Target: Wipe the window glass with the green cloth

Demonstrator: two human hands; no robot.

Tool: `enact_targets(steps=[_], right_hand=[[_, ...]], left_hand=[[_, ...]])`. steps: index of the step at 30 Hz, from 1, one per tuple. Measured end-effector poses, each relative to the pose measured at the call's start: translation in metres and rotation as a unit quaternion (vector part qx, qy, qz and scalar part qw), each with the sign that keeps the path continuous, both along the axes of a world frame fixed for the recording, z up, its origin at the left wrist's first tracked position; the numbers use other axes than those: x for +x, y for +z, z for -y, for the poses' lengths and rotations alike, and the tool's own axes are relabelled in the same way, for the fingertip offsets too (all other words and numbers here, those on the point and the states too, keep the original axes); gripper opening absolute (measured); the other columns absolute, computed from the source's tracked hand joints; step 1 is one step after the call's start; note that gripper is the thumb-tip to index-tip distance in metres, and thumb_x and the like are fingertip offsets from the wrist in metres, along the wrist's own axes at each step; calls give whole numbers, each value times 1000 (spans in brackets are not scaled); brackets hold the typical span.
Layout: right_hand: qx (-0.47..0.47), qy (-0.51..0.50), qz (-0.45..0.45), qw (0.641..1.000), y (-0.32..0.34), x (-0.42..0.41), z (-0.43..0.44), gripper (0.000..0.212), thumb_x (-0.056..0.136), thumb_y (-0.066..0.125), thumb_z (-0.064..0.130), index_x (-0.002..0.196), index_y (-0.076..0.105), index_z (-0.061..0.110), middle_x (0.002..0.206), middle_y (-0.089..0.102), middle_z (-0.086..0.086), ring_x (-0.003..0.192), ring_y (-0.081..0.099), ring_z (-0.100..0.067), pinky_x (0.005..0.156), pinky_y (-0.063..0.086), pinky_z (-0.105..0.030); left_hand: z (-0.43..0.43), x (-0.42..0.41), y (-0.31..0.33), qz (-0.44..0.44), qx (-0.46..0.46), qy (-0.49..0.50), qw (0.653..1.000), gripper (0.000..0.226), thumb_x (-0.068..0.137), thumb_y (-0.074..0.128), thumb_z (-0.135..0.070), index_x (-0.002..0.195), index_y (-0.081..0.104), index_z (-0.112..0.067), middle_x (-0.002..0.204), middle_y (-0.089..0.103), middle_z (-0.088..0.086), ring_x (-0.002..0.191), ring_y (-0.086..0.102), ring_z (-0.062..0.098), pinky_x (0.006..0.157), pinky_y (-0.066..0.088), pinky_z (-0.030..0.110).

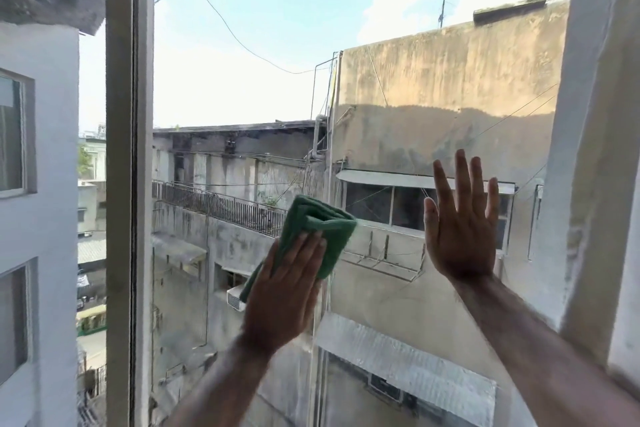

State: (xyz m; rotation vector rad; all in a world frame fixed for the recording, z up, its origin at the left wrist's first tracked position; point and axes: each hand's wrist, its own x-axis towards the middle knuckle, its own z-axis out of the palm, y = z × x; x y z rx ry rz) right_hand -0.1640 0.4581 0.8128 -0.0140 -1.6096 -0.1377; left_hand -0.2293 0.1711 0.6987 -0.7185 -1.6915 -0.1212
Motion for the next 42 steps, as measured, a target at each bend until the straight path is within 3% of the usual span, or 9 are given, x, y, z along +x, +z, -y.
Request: enact_targets(steps=[5,10,15,20,27,30,34,39,42], right_hand=[[-1,-6,-7,1000,0,-1,2,57,117,29,37,171,29,18,181,20,-16,169,16,-34,136,17,-61],[-3,-4,-6,1000,1,-1,3,58,116,25,39,172,26,20,181,18,-14,170,15,-33,136,15,-60],[5,-6,-6,1000,0,-4,-2,58,117,27,39,172,24,21,182,16,-13,170,13,-33,138,11,-58],[-3,-7,-4,1000,0,-3,1,59,117,30,39,172,23,22,182,16,-12,170,13,-32,138,10,-56],[-9,5,-6,1000,0,1,4,58,117,28,40,171,27,22,181,20,-13,169,17,-32,136,18,-60],[-6,-1,-5,1000,0,0,3,58,116,26,40,171,26,22,181,20,-13,169,17,-32,137,16,-58],[-4,-4,-5,1000,-2,-2,1,58,116,26,41,172,24,23,181,20,-13,170,16,-32,137,15,-58],[0,-5,-13,1000,-2,-4,-1,58,116,28,40,171,29,21,180,22,-13,169,17,-32,138,14,-57],[3,1,-13,1000,-2,-5,-2,57,116,29,39,171,28,22,180,23,-14,169,17,-33,138,11,-56]], left_hand=[[66,-16,85,52,252,37,966,59,109,39,-22,160,23,2,169,24,22,159,20,35,127,26,59],[10,-9,211,54,405,26,912,60,111,23,-33,162,19,-2,172,21,15,161,17,29,129,21,50],[-90,9,183,-40,156,-20,987,57,110,37,-28,162,25,-6,171,24,12,161,15,26,129,21,54],[-66,4,62,-30,-18,4,999,65,109,34,-38,164,17,-9,174,13,9,162,11,25,128,21,56],[-35,15,48,-24,6,-21,999,61,109,38,-45,159,36,-9,168,35,9,156,32,24,128,24,51],[-31,23,73,-69,29,-65,995,38,104,53,-27,137,65,-11,142,65,5,128,59,24,123,34,48],[-30,37,104,-59,50,-65,995,16,94,73,-21,109,76,-16,123,71,3,116,65,25,108,48,49],[-38,58,127,43,82,-76,993,71,86,79,-13,151,50,-8,161,40,21,148,42,36,111,50,56],[-37,70,142,108,78,-26,991,89,81,84,-19,158,39,-18,151,55,12,140,51,31,107,51,52]])
